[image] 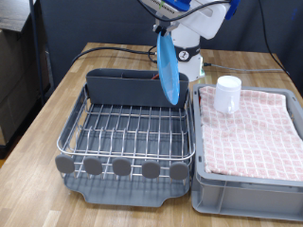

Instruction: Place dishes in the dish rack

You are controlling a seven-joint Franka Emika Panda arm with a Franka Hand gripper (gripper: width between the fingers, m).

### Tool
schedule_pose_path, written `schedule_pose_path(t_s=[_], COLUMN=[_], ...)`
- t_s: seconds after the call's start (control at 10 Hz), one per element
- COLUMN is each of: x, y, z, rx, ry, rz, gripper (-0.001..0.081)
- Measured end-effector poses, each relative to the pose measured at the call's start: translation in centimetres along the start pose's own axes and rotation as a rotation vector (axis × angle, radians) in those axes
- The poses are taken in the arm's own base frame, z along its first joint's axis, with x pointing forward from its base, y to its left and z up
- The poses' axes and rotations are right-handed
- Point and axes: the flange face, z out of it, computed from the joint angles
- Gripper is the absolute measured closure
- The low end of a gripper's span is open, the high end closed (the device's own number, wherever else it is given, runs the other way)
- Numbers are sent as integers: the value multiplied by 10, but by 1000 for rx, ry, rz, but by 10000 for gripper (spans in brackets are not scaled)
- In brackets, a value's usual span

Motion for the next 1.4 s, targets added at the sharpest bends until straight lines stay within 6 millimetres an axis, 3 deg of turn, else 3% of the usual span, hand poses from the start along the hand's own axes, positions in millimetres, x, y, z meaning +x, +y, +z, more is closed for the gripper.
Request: schedule_pose_path(t_s=[0.3,0.8,1.2,1.4], x=[23,90,94,94], y=[10,65,65,60], z=[5,43,48,61], rx=[-5,-87,-84,-83], ry=[118,229,238,237], rz=[-39,-148,-168,-179], gripper=[787,787,787,787])
